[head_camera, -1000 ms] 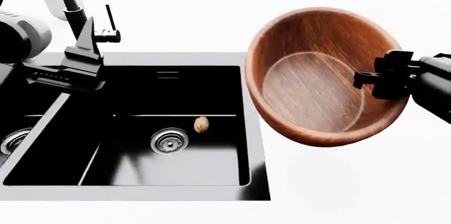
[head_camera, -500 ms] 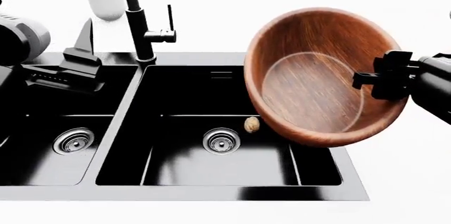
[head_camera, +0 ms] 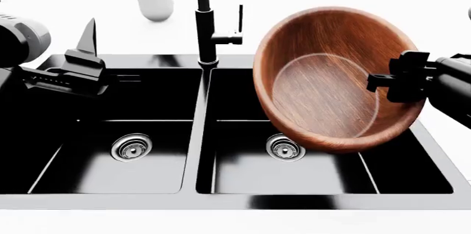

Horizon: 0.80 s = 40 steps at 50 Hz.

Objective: Pick the bowl and pitcher and place them in the sink. Then turn on the water.

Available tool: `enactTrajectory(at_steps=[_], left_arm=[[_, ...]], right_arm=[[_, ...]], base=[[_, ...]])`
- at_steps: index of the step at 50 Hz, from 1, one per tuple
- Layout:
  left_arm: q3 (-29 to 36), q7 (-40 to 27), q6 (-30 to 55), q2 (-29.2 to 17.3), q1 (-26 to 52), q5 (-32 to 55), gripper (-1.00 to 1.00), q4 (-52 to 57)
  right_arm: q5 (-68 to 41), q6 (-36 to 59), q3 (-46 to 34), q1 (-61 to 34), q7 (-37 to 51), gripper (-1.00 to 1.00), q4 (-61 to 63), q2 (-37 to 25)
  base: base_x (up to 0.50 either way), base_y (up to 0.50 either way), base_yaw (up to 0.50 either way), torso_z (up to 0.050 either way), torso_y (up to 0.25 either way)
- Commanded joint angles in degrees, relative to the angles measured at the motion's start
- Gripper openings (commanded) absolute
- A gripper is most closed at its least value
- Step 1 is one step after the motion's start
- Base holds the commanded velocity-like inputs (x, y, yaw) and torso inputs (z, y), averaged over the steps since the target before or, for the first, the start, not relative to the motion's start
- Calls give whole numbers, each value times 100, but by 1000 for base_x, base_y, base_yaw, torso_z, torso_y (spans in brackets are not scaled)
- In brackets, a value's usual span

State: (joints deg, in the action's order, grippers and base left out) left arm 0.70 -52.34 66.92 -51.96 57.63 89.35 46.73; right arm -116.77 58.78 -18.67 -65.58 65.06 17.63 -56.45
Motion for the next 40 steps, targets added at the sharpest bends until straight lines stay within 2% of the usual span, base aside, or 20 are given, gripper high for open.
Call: enactTrajectory(at_steps=[1,40], left_arm=[[13,0,-43,-39,-8,4,100,3],[102,94,-182,-64,-137,-176,100,28]], right_arm=[[23,-5,-14,-101,63,-100,-3,9],[94,-48,-124,-105,-2,-100,9,-12]], base=[[0,500,0,0,0],[-1,500,0,0,0]])
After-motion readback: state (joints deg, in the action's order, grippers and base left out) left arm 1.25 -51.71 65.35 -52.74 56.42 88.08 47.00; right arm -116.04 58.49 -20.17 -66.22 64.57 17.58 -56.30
